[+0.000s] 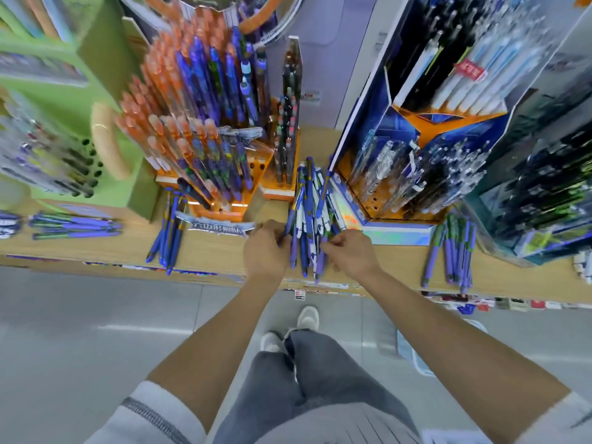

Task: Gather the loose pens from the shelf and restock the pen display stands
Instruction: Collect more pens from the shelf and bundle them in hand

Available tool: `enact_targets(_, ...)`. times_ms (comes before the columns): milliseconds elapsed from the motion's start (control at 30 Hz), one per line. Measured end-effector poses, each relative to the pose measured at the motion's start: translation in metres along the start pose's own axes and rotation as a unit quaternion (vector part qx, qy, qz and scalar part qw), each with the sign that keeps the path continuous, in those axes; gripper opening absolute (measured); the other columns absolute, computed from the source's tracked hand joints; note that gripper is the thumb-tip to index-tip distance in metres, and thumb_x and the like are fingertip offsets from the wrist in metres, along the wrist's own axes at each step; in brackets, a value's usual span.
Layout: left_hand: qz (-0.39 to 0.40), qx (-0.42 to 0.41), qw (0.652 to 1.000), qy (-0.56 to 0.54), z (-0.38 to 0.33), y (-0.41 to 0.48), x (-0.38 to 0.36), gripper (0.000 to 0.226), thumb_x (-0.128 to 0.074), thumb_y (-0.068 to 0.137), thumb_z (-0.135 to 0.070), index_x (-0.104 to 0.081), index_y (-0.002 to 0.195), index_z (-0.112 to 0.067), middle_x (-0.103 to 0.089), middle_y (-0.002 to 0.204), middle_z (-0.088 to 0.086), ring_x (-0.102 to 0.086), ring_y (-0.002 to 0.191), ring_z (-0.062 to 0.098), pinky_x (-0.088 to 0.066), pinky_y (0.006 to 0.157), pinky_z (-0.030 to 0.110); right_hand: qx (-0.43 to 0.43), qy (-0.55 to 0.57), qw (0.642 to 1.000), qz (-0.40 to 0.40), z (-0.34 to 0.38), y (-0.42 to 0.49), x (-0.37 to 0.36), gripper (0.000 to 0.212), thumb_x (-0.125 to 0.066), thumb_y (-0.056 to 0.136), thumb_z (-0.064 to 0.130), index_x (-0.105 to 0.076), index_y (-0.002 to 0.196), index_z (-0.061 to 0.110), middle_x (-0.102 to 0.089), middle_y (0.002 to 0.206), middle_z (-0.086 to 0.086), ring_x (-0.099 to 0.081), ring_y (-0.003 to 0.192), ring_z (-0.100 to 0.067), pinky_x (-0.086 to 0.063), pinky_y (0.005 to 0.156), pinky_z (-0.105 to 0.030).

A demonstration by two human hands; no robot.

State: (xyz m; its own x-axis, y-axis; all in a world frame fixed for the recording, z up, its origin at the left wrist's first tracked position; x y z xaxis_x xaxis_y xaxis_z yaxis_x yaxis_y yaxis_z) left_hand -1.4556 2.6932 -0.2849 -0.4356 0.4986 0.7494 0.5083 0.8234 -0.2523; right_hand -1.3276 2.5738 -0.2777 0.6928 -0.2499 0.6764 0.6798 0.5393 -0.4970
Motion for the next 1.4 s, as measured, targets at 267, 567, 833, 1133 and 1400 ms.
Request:
enact_targets(267,0.063,0.024,0.997,-0.041,-0.009,-0.001,0.010,0.007,-0.055,0.089,-0.021,-0.059,0.089,-0.016,-0.057,0.067,-0.002,-0.051,0.067,0.020,-0.033,0.062,0.027,-0.034,0.187,0.980,0.064,0.002,-0.001,0.006,0.019,-0.054,0.093,0.020,-0.052,0.078,0.008,-0.047,0.059,-0.008,-0.038,0.040,-0.015,-0.031,0.040,-0.019)
enact_targets(567,0.122,0.125,0.960,-0.217,-0.015,-0.003,-0.012,0.024,-0.038,0.093,-0.028,-0.047,0.075,-0.015,-0.052,0.072,0.007,-0.048,0.074,0.030,-0.038,0.071,0.038,-0.042,0.249,0.965,0.074,-0.010,-0.021,0.017,0.017,-0.047,0.095,0.009,-0.038,0.081,0.010,-0.038,0.063,-0.014,-0.029,0.035,-0.013,-0.024,0.036,-0.019)
enact_targets(833,0.035,0.092,0.994,-0.055,-0.034,0.000,-0.014,0.028,-0.074,0.079,-0.044,-0.065,0.080,-0.017,-0.059,0.070,-0.001,-0.054,0.068,0.019,-0.038,0.061,0.025,-0.010,0.258,0.964,0.066,-0.015,-0.027,0.032,0.012,-0.049,0.095,0.009,-0.043,0.084,0.010,-0.041,0.054,-0.002,-0.035,0.040,-0.015,-0.027,0.042,-0.022)
enact_targets(1133,0.107,0.126,0.968,-0.189,-0.032,0.000,0.000,0.033,-0.051,0.090,-0.032,-0.050,0.064,-0.010,-0.053,0.059,0.009,-0.048,0.056,0.025,-0.043,0.058,0.032,0.020,0.243,0.967,0.069,-0.004,-0.006,0.023,0.024,-0.049,0.096,0.014,-0.037,0.076,0.015,-0.035,0.060,-0.004,-0.031,0.050,-0.016,-0.030,0.048,-0.027)
enact_targets(1400,0.157,0.120,0.923,-0.331,-0.032,0.000,-0.001,0.039,-0.045,0.100,-0.038,-0.046,0.070,-0.012,-0.041,0.052,0.003,-0.035,0.042,0.017,-0.030,0.041,0.022,0.057,0.180,0.979,-0.073,0.018,0.011,0.016,0.028,-0.060,0.095,0.027,-0.045,0.075,0.015,-0.044,0.059,-0.001,-0.043,0.055,-0.016,-0.035,0.059,-0.033)
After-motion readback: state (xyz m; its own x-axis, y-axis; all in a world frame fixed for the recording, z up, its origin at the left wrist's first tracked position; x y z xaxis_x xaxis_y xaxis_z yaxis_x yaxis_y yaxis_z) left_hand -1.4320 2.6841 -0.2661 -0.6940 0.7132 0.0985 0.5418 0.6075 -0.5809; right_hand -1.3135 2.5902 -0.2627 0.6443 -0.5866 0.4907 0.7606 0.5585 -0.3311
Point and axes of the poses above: each hand's wrist, its own y-axis towards the middle knuckle, its own x-axis out of the back of the hand, z = x × y, the point moved 4 cm from there along y, towards the middle knuckle
